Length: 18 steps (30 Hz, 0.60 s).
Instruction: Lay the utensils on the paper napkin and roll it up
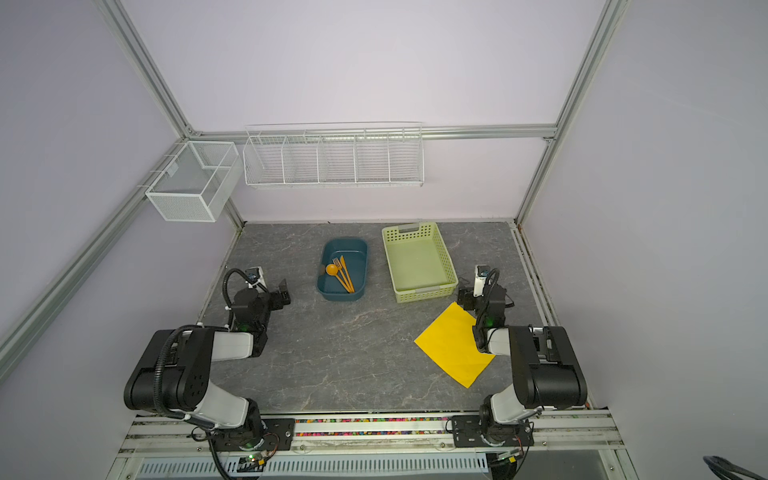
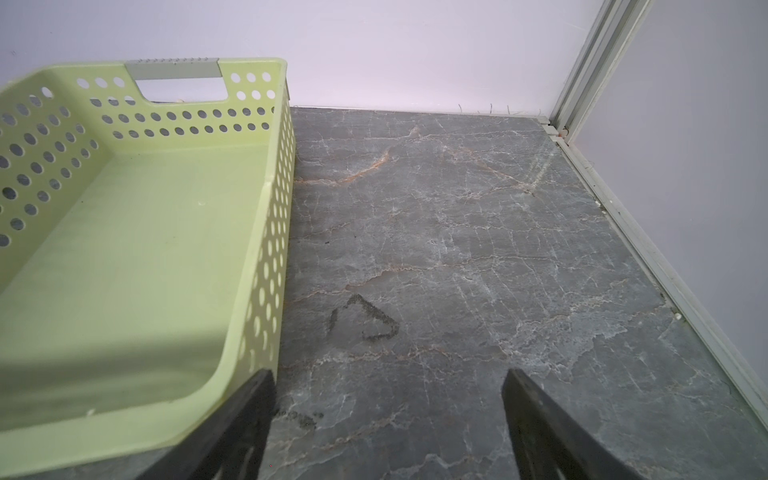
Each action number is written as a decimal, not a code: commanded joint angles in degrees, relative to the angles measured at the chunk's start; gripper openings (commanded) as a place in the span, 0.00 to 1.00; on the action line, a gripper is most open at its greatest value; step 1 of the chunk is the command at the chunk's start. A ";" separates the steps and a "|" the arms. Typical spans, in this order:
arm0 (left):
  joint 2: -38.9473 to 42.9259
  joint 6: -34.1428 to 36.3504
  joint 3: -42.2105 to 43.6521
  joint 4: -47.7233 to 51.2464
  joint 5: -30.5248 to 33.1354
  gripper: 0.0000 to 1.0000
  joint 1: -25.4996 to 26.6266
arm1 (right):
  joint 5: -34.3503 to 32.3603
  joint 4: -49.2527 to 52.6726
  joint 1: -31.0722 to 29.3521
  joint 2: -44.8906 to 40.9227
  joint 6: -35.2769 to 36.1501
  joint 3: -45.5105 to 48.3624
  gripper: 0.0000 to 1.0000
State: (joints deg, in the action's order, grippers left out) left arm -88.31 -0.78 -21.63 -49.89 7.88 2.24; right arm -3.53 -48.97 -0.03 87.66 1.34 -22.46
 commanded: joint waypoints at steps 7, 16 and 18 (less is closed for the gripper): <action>-0.50 0.22 -1.16 -1.20 0.64 0.99 -0.30 | 0.49 -1.21 0.26 0.05 1.02 0.65 0.88; -0.47 0.07 -1.22 -1.18 0.34 0.99 -0.39 | -2.47 7.54 -0.81 -2.82 1.20 -3.00 0.88; -0.46 0.07 -1.22 -1.18 0.38 0.99 -0.37 | -3.30 15.36 -1.18 -3.69 1.25 -6.92 0.88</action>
State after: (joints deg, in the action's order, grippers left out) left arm -88.31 -0.80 -21.65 -49.91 8.05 2.24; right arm -5.23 -42.11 -0.56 86.43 1.41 -24.99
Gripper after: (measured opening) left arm 0.989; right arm 0.882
